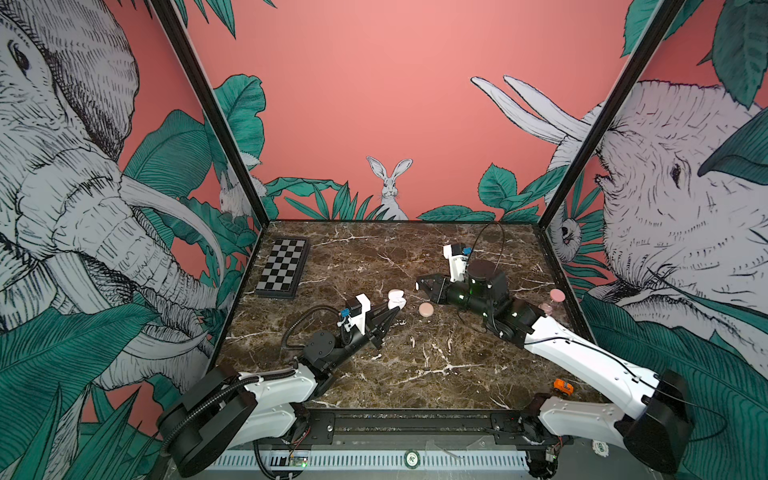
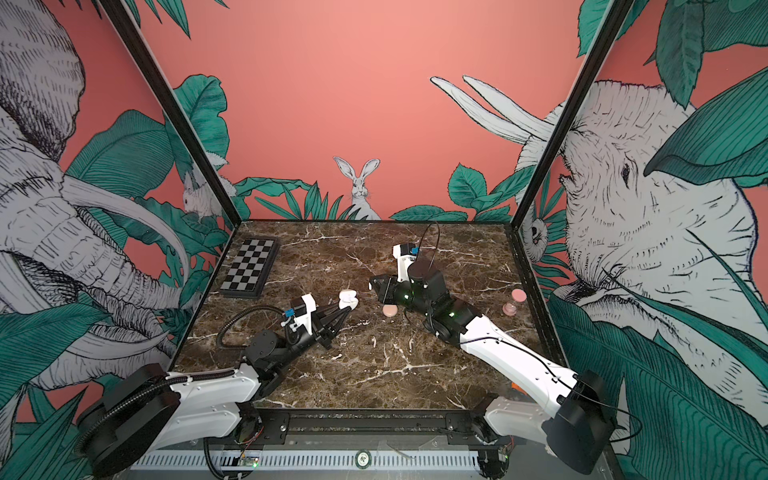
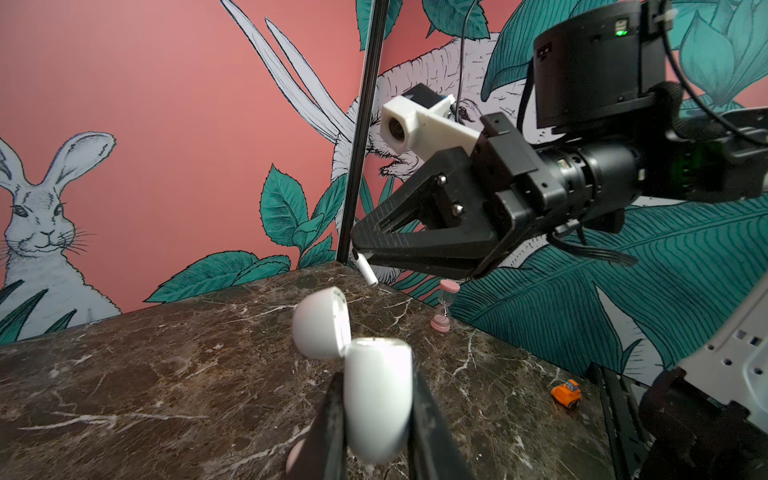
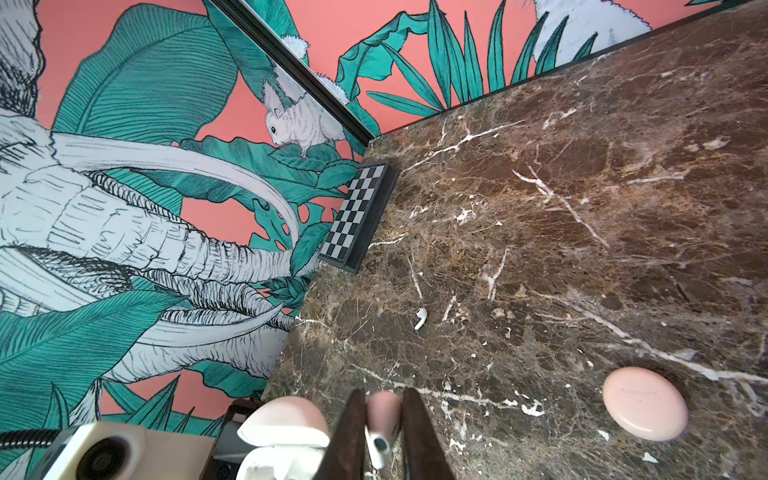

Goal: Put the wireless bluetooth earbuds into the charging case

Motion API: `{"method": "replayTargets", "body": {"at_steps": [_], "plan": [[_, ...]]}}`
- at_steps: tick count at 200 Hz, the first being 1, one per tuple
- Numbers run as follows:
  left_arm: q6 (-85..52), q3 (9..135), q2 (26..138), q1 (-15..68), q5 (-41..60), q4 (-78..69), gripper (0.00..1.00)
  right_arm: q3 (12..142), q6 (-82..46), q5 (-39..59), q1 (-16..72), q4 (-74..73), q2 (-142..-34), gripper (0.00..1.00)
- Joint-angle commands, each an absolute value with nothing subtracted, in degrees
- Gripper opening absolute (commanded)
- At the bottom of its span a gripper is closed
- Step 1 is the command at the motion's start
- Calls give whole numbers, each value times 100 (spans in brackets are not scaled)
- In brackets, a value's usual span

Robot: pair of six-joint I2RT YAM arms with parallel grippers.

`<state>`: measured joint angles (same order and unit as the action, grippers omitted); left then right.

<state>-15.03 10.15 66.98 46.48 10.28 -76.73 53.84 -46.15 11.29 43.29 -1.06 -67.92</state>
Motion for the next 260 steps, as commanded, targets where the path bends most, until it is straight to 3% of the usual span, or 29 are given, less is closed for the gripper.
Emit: {"method": "replayTargets", "body": {"at_steps": [1,260], "plan": [[-1600,1160,6687,4659,1060,-8033,0,5587,-4470,1050,4480,-404,-6594,16],[-1740,1186,6556,4659,970,-8034,0,5511,-4439,897,5166,-931,-6748,16]]}}
